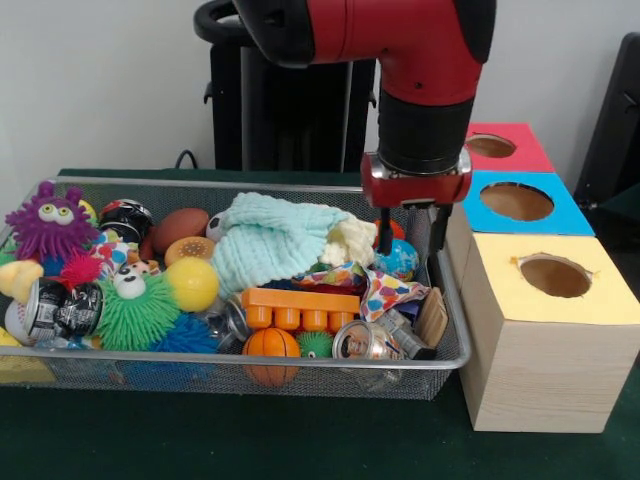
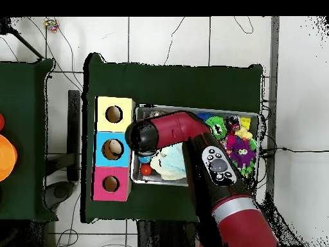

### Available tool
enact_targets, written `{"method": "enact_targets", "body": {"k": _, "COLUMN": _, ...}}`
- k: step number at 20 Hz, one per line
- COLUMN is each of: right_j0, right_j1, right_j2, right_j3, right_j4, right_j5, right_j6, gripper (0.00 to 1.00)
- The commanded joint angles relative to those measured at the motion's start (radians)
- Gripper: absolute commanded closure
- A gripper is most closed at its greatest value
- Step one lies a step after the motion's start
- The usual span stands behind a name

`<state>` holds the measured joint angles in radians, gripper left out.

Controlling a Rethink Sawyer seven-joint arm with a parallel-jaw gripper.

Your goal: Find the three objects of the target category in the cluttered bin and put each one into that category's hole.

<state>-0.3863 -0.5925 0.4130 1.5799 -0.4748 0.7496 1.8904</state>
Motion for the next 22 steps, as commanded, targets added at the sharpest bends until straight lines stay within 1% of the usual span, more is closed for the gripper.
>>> {"method": "enact_targets", "body": {"k": 1, "right_j0": -0.082, "right_j1": -0.01, "right_j2": -0.018, "right_j3": 0.045, "right_j4": 0.028, "right_j5": -0.046, "right_j6": 0.029, "gripper": 0.0}}
{"method": "enact_targets", "body": {"k": 3, "right_j0": -0.084, "right_j1": -0.03, "right_j2": -0.022, "right_j3": 0.06, "right_j4": 0.024, "right_j5": -0.036, "right_j6": 0.03, "gripper": 0.0}}
{"method": "enact_targets", "body": {"k": 7, "right_j0": -0.065, "right_j1": -0.03, "right_j2": -0.053, "right_j3": 0.052, "right_j4": -0.016, "right_j5": -0.043, "right_j6": 0.049, "gripper": 0.0}}
{"method": "enact_targets", "body": {"k": 9, "right_j0": -0.024, "right_j1": -0.03, "right_j2": -0.092, "right_j3": 0.04, "right_j4": -0.05, "right_j5": -0.053, "right_j6": 0.093, "gripper": 0.0}}
{"method": "enact_targets", "body": {"k": 11, "right_j0": 0.041, "right_j1": -0.04, "right_j2": -0.145, "right_j3": 0.018, "right_j4": -0.089, "right_j5": -0.042, "right_j6": 0.143, "gripper": 0.0}}
{"method": "enact_targets", "body": {"k": 12, "right_j0": 0.069, "right_j1": -0.047, "right_j2": -0.167, "right_j3": 0.011, "right_j4": -0.093, "right_j5": -0.029, "right_j6": 0.167, "gripper": 0.0}}
{"method": "enact_targets", "body": {"k": 14, "right_j0": 0.105, "right_j1": -0.058, "right_j2": -0.187, "right_j3": 0.003, "right_j4": -0.083, "right_j5": -0.011, "right_j6": 0.184, "gripper": 0.0}}
{"method": "enact_targets", "body": {"k": 16, "right_j0": 0.126, "right_j1": -0.065, "right_j2": -0.197, "right_j3": 0.003, "right_j4": -0.059, "right_j5": 0.0, "right_j6": 0.186, "gripper": 0.0}}
{"method": "enact_targets", "body": {"k": 20, "right_j0": 0.154, "right_j1": -0.066, "right_j2": -0.218, "right_j3": 0.001, "right_j4": -0.021, "right_j5": 0.01, "right_j6": 0.179, "gripper": 0.0}}
{"method": "enact_targets", "body": {"k": 22, "right_j0": 0.158, "right_j1": -0.061, "right_j2": -0.227, "right_j3": -0.016, "right_j4": -0.016, "right_j5": 0.02, "right_j6": 0.162, "gripper": 0.0}}
